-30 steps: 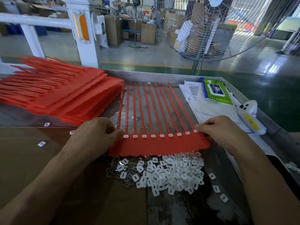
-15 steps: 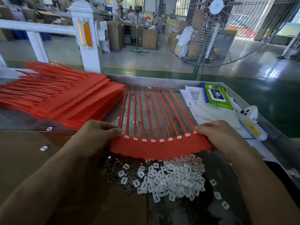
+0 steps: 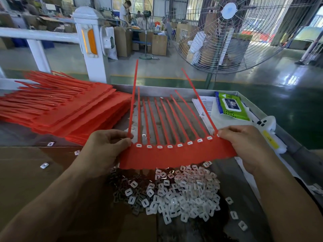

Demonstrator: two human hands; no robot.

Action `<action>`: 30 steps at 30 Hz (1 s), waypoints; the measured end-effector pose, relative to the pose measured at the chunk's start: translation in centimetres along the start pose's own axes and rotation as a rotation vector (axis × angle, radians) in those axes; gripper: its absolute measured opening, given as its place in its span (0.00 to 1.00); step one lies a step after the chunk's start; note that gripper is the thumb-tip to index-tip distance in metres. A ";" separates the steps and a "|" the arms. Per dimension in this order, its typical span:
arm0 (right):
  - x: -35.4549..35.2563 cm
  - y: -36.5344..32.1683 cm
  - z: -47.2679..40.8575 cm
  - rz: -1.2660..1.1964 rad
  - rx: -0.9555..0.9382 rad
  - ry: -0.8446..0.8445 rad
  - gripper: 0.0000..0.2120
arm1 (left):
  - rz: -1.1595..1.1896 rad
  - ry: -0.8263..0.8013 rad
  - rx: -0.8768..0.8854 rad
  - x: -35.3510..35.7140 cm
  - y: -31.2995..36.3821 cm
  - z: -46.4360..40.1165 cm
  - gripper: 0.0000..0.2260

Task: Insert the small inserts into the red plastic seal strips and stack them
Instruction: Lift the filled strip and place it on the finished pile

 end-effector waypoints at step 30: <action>3.3 0.2 1.3 -0.388 0.253 -0.259 0.08 | 0.074 0.162 0.442 -0.6 1.0 0.3 0.12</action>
Point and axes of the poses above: each hand's wrist, its own z-axis away from the middle knuckle, its own x-axis out of the palm, y = z × x, the point moved 3 cm from there along -z, towards the middle knuckle, and after that the axes turned 6 degrees about -z, right-handed, at the moved point
